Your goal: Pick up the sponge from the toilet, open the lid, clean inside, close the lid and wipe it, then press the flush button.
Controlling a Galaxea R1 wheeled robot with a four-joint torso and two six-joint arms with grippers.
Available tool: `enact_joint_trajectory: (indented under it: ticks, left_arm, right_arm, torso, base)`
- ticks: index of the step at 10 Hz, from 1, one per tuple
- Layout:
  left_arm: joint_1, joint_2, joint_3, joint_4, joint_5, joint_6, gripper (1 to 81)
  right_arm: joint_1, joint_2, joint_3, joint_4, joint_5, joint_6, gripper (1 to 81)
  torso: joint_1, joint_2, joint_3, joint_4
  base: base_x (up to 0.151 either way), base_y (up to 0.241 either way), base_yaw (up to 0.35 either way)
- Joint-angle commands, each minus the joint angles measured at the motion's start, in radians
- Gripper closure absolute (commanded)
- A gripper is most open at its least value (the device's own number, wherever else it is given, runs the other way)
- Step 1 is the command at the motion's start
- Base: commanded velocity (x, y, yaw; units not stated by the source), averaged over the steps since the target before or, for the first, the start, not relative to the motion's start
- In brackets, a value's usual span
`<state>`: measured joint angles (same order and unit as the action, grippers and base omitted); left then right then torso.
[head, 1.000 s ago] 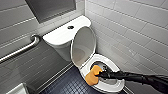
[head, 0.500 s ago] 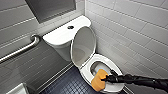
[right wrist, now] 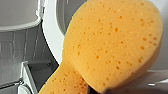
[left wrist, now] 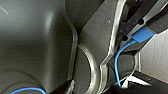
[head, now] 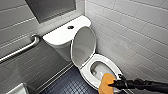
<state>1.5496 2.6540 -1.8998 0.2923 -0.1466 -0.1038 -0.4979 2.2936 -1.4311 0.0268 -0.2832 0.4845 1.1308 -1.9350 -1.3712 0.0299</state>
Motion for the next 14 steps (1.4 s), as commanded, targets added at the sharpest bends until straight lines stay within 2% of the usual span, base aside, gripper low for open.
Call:
enact_joint_trajectory:
  ticks: [1, 4, 6, 7, 9, 11, 12, 14]
  left_arm:
    - [0.033, -0.014, 0.022, 0.018, 0.078, 0.007, 1.0]
    - [0.025, -0.031, 0.027, 0.016, 0.078, 0.007, 1.0]
    - [0.017, -0.038, 0.036, 0.016, 0.076, 0.007, 1.0]
    - [0.017, -0.043, 0.045, 0.018, 0.076, 0.007, 1.0]
    - [0.005, -0.074, 0.077, 0.016, 0.068, 0.007, 1.0]
    - [-0.019, -0.129, 0.152, 0.016, 0.067, 0.007, 1.0]
    - [-0.035, -0.144, 0.178, 0.016, 0.070, 0.006, 1.0]
    - [-0.067, -0.149, 0.183, 0.016, 0.076, 0.006, 1.0]
  right_arm:
    - [0.054, -0.131, 0.118, 0.001, -0.050, 0.005, 81.1]
    - [-0.006, -0.239, 0.164, -0.002, -0.048, 0.005, 81.1]
    - [-0.029, -0.261, 0.170, -0.004, -0.057, 0.005, 81.1]
    - [-0.052, -0.257, 0.175, -0.008, -0.051, 0.003, 81.1]
    - [-0.081, -0.245, 0.161, -0.025, -0.050, 0.003, 81.1]
    - [-0.112, -0.231, 0.140, -0.027, -0.051, 0.003, 81.1]
    - [-0.135, -0.224, 0.118, -0.027, -0.053, 0.003, 81.1]
    - [-0.204, -0.213, 0.082, -0.028, -0.051, 0.003, 81.1]
  torso:
    - [0.000, 0.000, 0.000, 0.000]
    - [0.000, 0.000, 0.000, 0.000]
    - [0.000, 0.000, 0.000, 0.000]
    - [-0.064, 0.100, 0.000, 0.000]
    - [-0.074, 0.116, 0.000, 0.000]
    - [-0.114, 0.180, 0.000, 0.000]
    - [-0.201, 0.314, 0.000, 0.000]
    - [-0.120, 0.191, 0.000, 0.000]
  base:
    - [0.000, 0.000, 0.000]
    - [0.000, 0.000, 0.000]
    - [0.000, 0.000, 0.000]
    - [0.000, 0.000, 0.000]
    - [0.000, 0.000, 0.000]
    - [0.000, 0.000, 0.000]
    - [0.000, 0.000, 0.000]
    - [0.000, 0.000, 0.000]
